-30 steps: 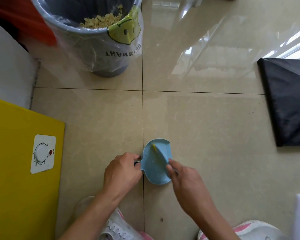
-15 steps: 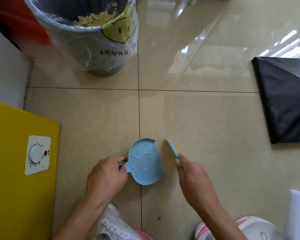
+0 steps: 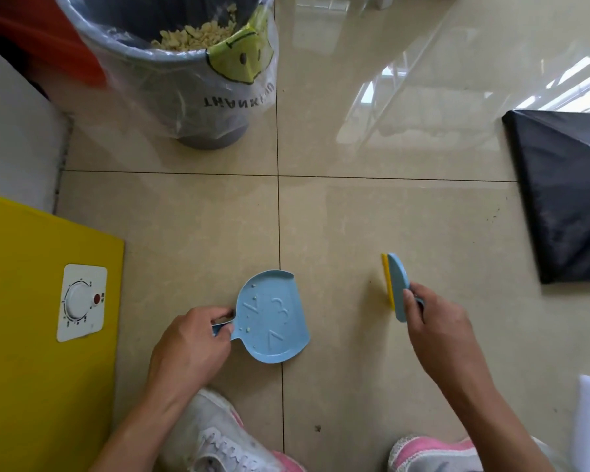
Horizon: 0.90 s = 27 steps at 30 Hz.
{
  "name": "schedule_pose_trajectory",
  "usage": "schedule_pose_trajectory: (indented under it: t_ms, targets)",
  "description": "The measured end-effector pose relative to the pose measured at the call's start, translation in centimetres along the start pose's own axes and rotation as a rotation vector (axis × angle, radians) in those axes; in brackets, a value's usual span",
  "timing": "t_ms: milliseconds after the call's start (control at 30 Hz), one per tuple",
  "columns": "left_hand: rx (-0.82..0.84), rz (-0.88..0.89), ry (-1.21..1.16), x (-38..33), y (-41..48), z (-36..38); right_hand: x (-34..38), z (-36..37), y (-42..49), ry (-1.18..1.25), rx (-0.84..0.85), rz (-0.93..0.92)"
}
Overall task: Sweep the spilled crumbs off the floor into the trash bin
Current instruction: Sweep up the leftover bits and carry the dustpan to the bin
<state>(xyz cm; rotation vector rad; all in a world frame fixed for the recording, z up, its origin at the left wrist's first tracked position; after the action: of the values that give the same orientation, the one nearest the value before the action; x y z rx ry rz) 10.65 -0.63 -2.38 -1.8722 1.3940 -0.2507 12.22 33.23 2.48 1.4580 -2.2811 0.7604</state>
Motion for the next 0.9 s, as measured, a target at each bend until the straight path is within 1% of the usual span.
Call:
schedule_pose_trajectory:
  t_ms: [133,167,267,333,433,500,567,633,733,800,900]
  targets:
    - [0.011,0.018,-0.021,-1.0,0.1,0.5,1.7,2.8,-0.1,-0.016,0.134,-0.029]
    - [0.012,0.025,-0.023,-1.4,0.2,0.6,2.7,4.0,-0.5,0.020,0.190,-0.027]
    - [0.022,0.034,-0.032,-2.0,0.4,0.9,6.2,7.6,-2.5,0.233,0.376,-0.024]
    - [0.036,0.032,-0.077,-1.9,0.4,0.9,8.1,8.3,-3.3,0.317,0.433,-0.046]
    - [-0.008,0.023,-0.246,-1.4,0.1,0.2,9.3,6.4,-1.9,0.543,0.365,-0.024]
    - [-0.057,0.027,-0.375,-1.3,-0.1,-0.8,9.4,4.6,-0.2,0.778,0.288,0.085]
    - [-0.116,0.047,-0.471,-1.6,-0.2,-2.5,10.1,3.2,1.9,1.047,0.245,0.196]
    - [-0.205,0.069,-0.558,-2.3,0.0,-5.4,11.7,2.0,4.6,1.226,0.192,0.220]
    - [-0.338,0.113,-0.671,-3.3,0.8,-10.0,15.4,-0.1,9.1,1.393,0.149,0.145]
    - [-0.396,0.144,-0.733,-4.0,1.3,-12.8,18.6,-1.4,11.7,1.497,0.171,0.060]
    - [-0.483,0.188,-0.821,-5.1,2.1,-17.1,24.2,-2.6,14.3,1.640,0.251,-0.033]
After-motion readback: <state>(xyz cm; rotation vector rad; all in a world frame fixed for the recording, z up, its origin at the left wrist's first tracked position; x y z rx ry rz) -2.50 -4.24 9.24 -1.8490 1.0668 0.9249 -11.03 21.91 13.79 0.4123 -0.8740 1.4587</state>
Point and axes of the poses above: each hand's wrist, its own y-axis towards the middle knuckle, its own z-axis out of the palm, x = y × z, the point moved 5 cm from there along y, towards the middle knuckle, and after that the axes turned 12 degrees about y, right-handed, at the moved point
